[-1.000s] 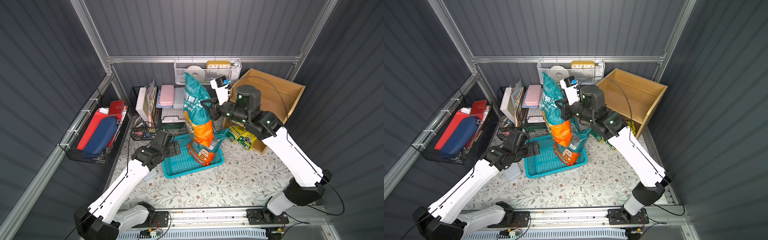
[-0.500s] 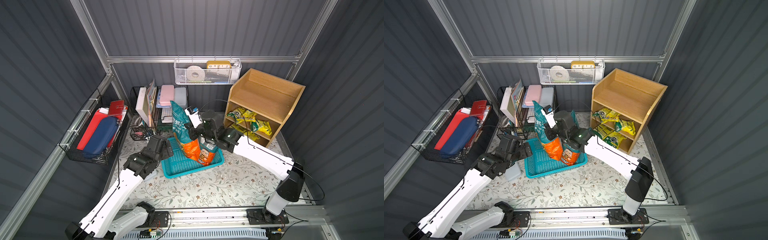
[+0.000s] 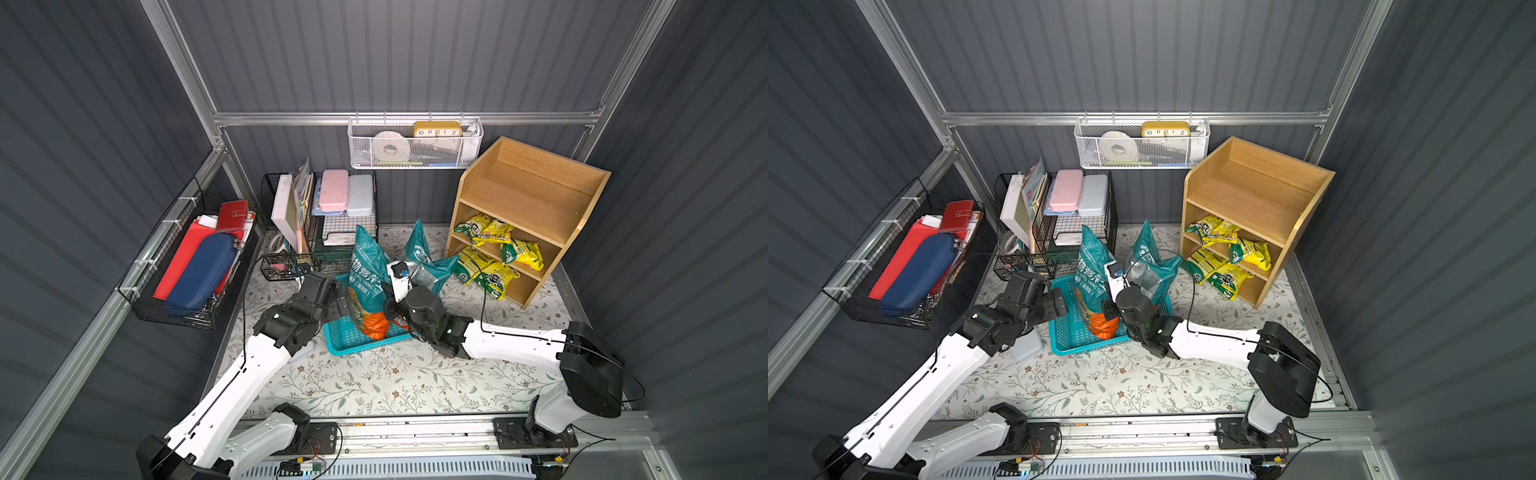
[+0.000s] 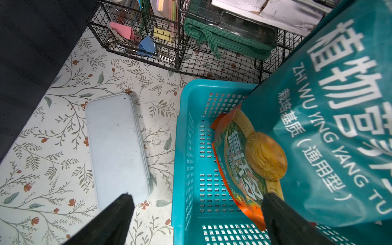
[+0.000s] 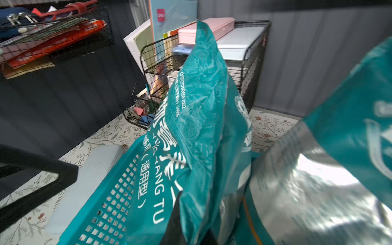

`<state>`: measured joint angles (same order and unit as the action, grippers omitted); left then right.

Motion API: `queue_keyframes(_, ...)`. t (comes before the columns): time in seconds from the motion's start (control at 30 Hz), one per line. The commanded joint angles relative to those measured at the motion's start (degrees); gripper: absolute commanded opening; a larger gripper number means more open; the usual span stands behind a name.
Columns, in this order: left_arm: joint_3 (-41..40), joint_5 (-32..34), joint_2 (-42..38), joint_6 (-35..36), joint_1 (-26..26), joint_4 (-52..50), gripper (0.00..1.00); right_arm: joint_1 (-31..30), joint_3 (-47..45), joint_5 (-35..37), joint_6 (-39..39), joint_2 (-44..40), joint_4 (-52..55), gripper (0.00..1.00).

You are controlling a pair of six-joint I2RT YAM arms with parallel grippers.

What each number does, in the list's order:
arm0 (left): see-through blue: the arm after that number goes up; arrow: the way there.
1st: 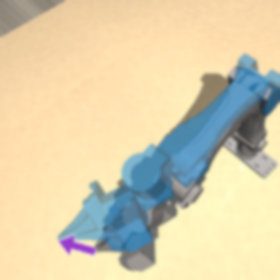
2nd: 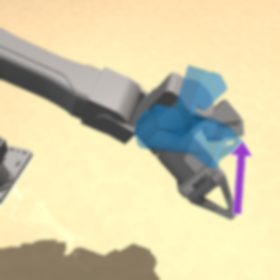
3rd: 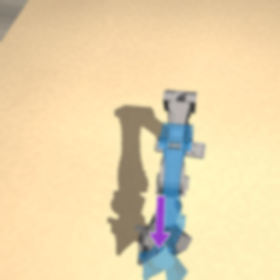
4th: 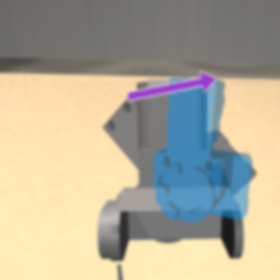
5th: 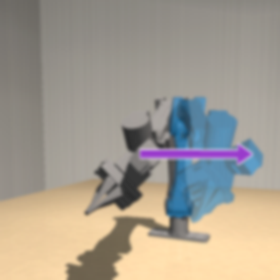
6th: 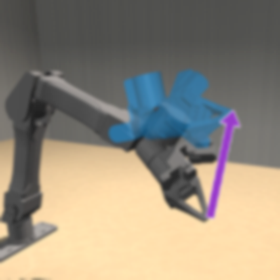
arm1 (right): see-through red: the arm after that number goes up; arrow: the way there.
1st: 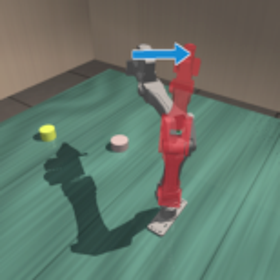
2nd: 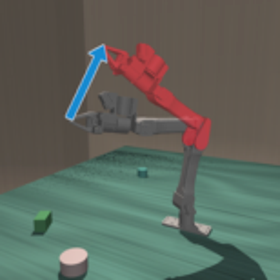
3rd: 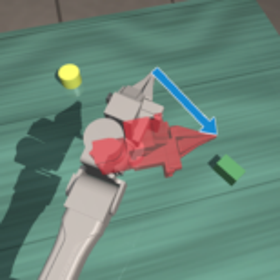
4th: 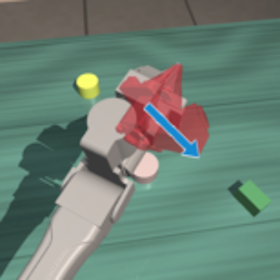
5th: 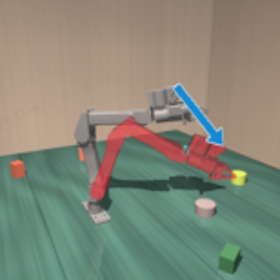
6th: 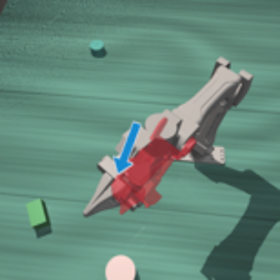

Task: Take down the fertilizer bag from the shelf
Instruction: Place the fertilizer bag in the storage box.

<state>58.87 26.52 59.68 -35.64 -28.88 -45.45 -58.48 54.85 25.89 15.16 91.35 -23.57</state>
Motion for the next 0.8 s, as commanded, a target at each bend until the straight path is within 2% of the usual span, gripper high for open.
queue_keyframes(0.0, 1.1, -1.1, 0.5, -0.4, 0.1, 0.3, 0.99, -1.4, -2.3, 9.8, 7.3, -2.9, -5.3, 0.0)
queue_keyframes(0.13, 0.9, -2.0, 1.3, -0.7, 0.2, 0.6, 0.99, -2.6, -0.2, 13.1, 5.3, -3.0, -1.3, 0.0)
queue_keyframes(0.17, 1.0, -2.3, 1.5, -0.7, 0.1, 0.8, 1.0, -2.5, 0.8, 13.7, 4.8, -3.0, 0.2, 0.04)
queue_keyframes(0.3, 1.8, -3.5, 3.0, -0.3, 0.1, 0.5, 0.99, -2.3, 4.2, 10.7, -0.1, -5.8, 3.5, 0.46)
queue_keyframes(0.4, 3.1, -5.2, 5.2, 0.3, 0.1, -0.6, 0.99, -1.7, 9.2, 8.2, -2.3, -9.5, 12.6, 0.63)
queue_keyframes(0.53, 3.6, -7.5, 6.9, 1.1, 0.1, -0.4, 0.99, 2.2, 15.1, 3.3, -0.1, -15.0, 27.5, 0.67)
queue_keyframes(0.7, 2.9, -9.3, 6.2, 1.1, 0.1, 2.0, 0.99, 15.4, 20.1, -5.7, 10.2, -20.3, 47.3, 0.68)
queue_keyframes(0.77, 2.3, -10.1, 5.5, 1.4, 0.1, 3.0, 0.99, 20.7, 19.8, -5.7, 12.4, -23.3, 52.7, 0.69)
